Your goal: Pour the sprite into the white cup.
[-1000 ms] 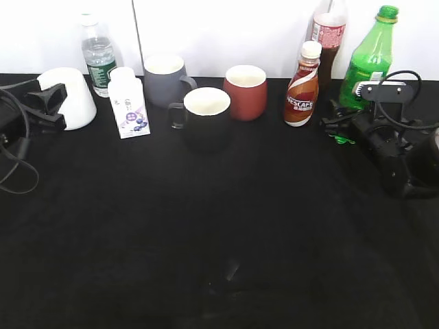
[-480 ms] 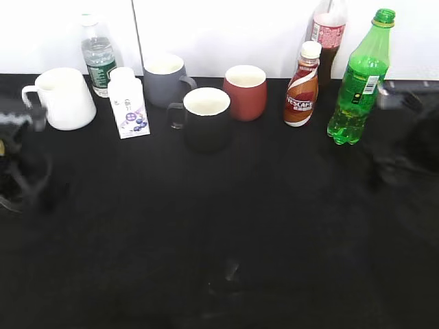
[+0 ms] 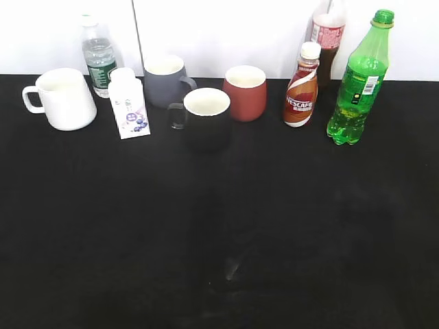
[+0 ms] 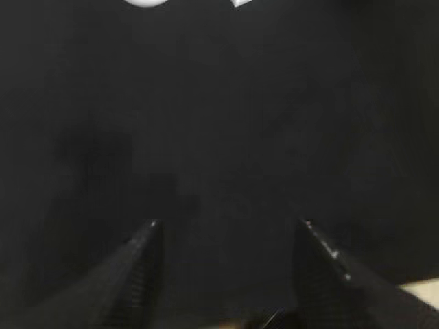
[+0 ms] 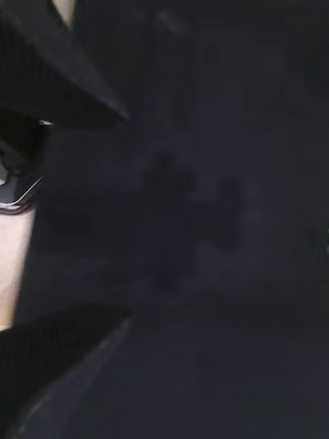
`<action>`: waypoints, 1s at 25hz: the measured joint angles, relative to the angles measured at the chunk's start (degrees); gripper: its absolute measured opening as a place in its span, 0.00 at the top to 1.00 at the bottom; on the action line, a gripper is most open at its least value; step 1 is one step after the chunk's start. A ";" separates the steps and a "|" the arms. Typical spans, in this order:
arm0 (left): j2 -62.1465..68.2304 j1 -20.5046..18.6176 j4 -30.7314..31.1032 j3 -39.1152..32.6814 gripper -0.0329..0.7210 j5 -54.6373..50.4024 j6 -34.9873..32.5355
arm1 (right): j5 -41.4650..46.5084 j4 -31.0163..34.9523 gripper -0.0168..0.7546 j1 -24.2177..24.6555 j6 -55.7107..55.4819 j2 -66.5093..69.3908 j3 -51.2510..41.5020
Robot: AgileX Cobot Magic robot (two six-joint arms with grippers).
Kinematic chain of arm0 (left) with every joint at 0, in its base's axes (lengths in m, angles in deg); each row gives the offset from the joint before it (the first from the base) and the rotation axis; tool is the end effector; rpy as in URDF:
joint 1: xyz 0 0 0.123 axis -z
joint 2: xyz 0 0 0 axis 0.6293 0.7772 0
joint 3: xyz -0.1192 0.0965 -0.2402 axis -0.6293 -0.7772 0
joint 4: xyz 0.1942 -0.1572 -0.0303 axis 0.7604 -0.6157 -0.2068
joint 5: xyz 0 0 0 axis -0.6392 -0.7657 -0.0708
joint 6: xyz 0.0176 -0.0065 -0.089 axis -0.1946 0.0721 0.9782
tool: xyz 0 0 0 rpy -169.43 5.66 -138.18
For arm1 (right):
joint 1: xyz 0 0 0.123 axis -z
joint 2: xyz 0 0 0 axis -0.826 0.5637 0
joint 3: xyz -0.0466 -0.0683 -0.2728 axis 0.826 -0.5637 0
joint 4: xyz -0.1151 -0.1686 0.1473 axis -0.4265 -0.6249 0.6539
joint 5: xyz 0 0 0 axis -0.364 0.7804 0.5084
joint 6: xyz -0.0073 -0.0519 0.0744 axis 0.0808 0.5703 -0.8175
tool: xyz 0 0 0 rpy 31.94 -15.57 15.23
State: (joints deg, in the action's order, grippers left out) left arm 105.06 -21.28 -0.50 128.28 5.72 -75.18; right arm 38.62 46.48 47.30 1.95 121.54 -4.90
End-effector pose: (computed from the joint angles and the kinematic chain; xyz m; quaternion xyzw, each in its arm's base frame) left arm 0.1045 -0.0281 0.3348 0.0976 0.9334 -0.0410 0.3429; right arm 0.1091 0.0221 0.3453 -0.0809 0.9300 0.0560 0.3542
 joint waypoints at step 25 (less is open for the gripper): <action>-26.88 -0.86 -2.80 -15.44 0.51 0.46 -6.37 | -0.43 -1.97 0.21 0.33 -0.23 -24.87 -19.67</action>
State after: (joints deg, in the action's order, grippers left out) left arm 78.18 -22.14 -3.30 112.84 6.18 -81.55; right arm 38.19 44.50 47.63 1.72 96.67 -24.57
